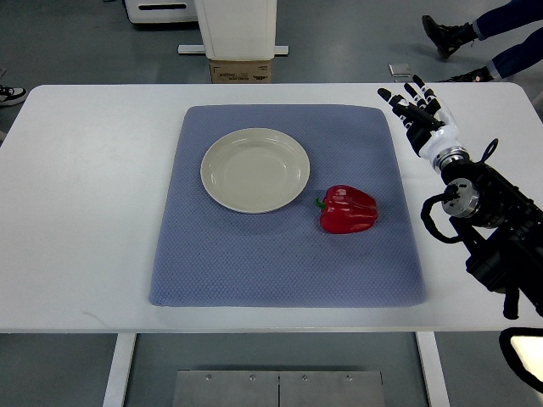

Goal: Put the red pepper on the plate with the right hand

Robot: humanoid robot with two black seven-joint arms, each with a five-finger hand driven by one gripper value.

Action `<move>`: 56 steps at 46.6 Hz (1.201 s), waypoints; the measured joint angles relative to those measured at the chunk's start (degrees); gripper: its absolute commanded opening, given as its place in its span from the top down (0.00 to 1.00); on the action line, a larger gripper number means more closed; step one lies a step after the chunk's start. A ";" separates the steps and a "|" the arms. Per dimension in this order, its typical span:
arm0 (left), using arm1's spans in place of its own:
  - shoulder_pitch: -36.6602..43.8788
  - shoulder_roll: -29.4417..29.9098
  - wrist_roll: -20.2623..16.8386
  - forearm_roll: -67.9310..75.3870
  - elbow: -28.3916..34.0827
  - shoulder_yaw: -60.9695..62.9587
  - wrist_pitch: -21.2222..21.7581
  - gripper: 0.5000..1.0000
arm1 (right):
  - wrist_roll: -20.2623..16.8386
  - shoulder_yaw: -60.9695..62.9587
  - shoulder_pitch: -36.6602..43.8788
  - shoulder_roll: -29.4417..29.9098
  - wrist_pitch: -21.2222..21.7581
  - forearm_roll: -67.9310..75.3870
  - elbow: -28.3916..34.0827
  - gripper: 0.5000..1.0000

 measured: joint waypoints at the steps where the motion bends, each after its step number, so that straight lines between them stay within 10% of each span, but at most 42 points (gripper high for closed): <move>1: 0.00 0.00 0.00 0.00 0.00 0.01 0.00 0.00 | 0.00 0.00 0.00 0.00 0.00 0.00 0.00 0.00; 56: 0.00 0.00 0.00 0.00 -0.10 0.02 0.00 0.00 | 0.08 -0.03 -0.01 -0.96 1.25 0.00 -0.05 0.00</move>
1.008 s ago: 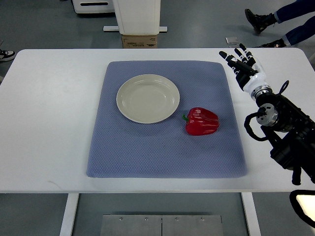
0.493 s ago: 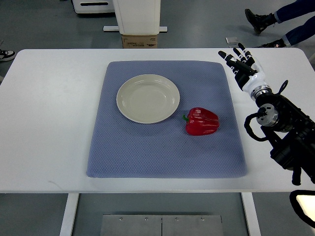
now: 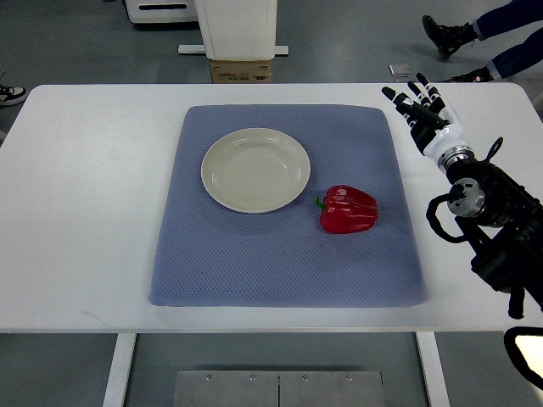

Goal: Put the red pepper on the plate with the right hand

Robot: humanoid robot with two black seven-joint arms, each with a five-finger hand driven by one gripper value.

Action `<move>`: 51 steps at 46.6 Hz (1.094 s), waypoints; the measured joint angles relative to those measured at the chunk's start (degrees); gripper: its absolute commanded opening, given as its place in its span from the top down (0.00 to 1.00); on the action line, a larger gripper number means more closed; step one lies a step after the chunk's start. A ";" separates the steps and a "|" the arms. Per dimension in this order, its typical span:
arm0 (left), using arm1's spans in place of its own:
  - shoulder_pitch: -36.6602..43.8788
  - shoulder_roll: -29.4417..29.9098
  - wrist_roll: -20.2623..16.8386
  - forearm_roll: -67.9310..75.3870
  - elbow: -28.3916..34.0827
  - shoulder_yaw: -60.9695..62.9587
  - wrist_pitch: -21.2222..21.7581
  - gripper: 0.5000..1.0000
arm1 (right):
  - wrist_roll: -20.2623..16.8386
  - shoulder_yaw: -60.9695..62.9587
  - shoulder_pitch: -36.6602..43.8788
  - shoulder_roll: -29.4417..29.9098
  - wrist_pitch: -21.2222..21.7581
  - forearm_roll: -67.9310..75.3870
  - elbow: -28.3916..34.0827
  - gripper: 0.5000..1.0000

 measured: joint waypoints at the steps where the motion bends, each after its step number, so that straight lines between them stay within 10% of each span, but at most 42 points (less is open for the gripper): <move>1: 0.00 0.00 0.00 0.00 0.00 0.00 0.00 0.00 | 0.00 -0.02 0.00 -0.01 0.00 0.00 0.00 0.00; 51: 0.00 0.00 0.00 0.00 0.00 0.00 0.00 0.00 | -0.05 -0.17 0.21 -0.01 2.10 -0.02 0.14 0.00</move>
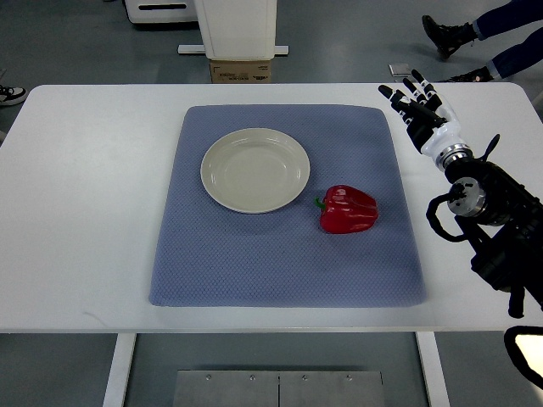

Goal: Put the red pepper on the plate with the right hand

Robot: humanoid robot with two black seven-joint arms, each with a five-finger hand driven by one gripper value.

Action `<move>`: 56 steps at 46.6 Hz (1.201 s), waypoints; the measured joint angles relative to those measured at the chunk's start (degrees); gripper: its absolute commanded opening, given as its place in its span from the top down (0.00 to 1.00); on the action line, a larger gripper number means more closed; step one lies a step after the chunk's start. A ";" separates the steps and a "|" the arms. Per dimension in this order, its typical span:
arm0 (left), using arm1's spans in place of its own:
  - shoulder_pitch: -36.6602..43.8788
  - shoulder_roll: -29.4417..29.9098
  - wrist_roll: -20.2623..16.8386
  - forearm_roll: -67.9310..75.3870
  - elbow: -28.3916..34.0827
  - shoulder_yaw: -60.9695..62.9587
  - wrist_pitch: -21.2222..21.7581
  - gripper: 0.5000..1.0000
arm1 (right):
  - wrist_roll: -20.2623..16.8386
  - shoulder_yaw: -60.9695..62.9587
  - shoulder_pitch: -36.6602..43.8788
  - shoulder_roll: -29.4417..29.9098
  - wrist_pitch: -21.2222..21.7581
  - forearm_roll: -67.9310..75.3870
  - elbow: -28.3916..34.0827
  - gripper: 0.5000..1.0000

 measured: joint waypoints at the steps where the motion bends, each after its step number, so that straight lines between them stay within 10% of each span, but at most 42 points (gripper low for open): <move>1: 0.00 0.00 0.00 0.00 0.00 0.00 0.00 0.00 | 0.01 -0.01 0.04 0.00 0.00 -0.02 0.00 0.00; 56: 0.01 0.00 0.00 0.00 0.01 0.00 0.00 0.00 | 5.44 -49.61 19.16 -19.24 8.81 0.04 11.24 0.01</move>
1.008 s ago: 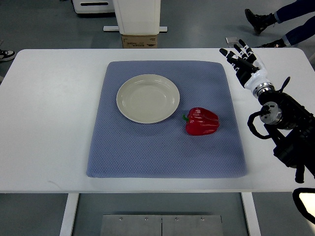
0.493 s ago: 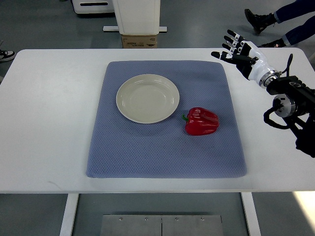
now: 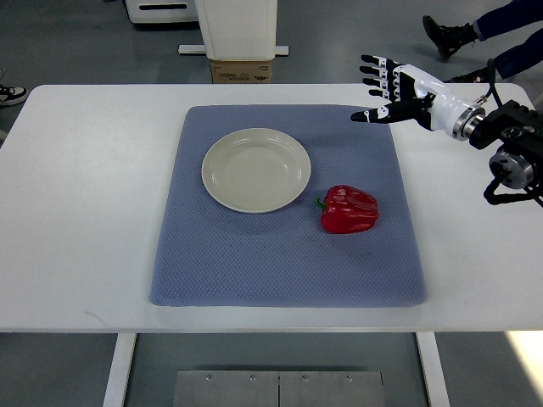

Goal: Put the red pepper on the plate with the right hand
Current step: 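Move the right hand over the red bell pepper, fingers open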

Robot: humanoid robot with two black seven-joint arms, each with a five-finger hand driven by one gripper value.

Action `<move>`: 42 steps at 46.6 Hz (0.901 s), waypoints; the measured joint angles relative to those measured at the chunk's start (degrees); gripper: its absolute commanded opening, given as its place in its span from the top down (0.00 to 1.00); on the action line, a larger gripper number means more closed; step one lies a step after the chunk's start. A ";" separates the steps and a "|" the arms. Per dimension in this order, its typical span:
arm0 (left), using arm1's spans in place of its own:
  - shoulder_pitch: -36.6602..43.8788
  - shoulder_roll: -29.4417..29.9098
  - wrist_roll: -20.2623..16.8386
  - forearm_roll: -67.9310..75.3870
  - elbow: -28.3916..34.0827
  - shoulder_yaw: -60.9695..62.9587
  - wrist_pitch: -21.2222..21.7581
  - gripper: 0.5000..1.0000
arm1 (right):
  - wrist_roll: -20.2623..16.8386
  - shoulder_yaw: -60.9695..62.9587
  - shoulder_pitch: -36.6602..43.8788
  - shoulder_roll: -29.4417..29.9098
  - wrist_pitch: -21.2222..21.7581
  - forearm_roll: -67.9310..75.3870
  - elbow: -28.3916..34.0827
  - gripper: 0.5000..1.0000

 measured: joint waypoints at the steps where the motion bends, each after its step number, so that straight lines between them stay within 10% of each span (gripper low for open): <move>1: -0.01 0.00 0.00 0.00 0.00 0.00 0.00 0.00 | 0.16 -1.05 0.55 -0.39 0.00 -0.01 0.55 0.01; 42: -0.01 0.00 0.00 0.00 -0.01 0.00 0.00 0.00 | 5.15 -30.39 16.04 -8.45 -2.25 -1.07 21.38 0.09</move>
